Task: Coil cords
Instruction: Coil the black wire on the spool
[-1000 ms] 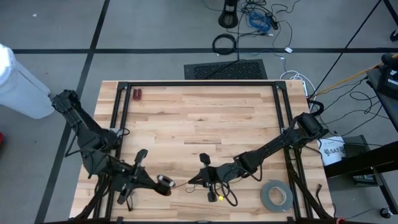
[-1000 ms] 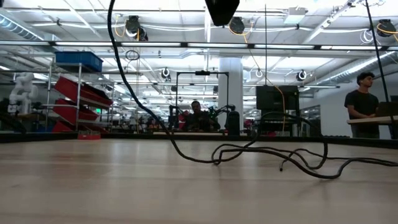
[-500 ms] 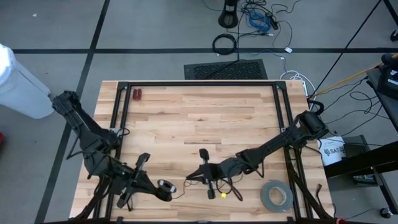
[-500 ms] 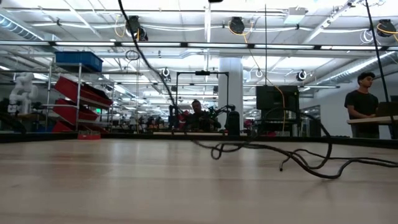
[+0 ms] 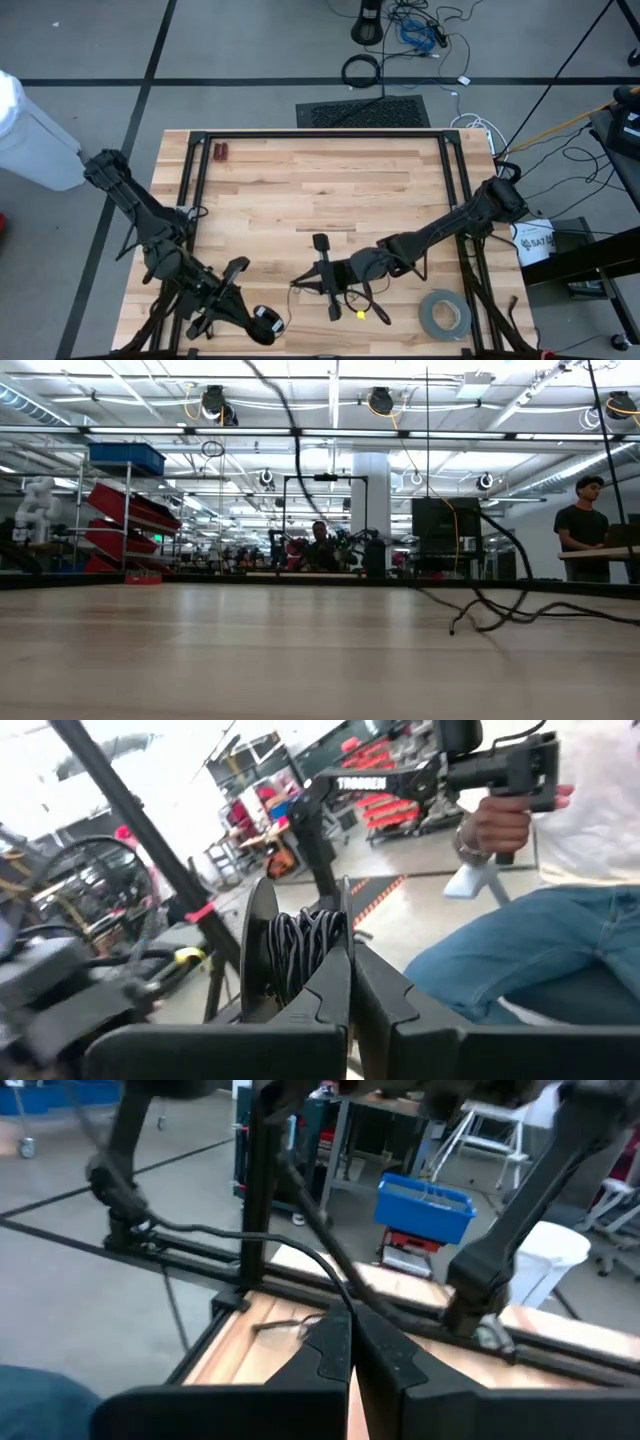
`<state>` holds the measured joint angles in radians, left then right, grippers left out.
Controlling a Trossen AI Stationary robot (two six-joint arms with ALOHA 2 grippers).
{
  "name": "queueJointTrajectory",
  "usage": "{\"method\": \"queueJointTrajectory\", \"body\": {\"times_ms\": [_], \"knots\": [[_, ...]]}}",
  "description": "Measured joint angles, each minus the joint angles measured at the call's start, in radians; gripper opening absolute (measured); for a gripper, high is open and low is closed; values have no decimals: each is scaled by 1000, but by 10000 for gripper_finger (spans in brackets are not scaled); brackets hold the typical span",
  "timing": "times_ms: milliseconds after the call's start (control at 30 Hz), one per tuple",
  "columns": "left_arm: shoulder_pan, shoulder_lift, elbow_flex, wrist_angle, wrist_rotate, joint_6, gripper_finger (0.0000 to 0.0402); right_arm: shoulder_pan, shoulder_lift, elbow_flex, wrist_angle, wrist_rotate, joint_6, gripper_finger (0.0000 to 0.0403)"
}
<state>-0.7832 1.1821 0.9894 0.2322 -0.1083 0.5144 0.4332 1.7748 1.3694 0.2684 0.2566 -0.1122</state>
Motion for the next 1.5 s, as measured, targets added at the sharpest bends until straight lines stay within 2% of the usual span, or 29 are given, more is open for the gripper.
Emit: {"method": "queueJointTrajectory", "body": {"times_ms": [133,300,433,933,1333,1500], "knots": [[26,19,0,32,21,1,3,-20,0,60,-20,4,-13,0],[62,48,0,83,106,17,3,-29,0,96,-18,19,-40,0],[87,66,0,100,155,16,3,-26,0,99,-22,76,-57,0],[201,149,0,173,294,-73,3,-12,0,99,-53,79,-72,0],[254,161,0,67,298,-195,3,21,-55,100,-192,89,-87,0],[280,161,0,35,282,-234,3,34,-60,100,-200,89,-94,0]]}}
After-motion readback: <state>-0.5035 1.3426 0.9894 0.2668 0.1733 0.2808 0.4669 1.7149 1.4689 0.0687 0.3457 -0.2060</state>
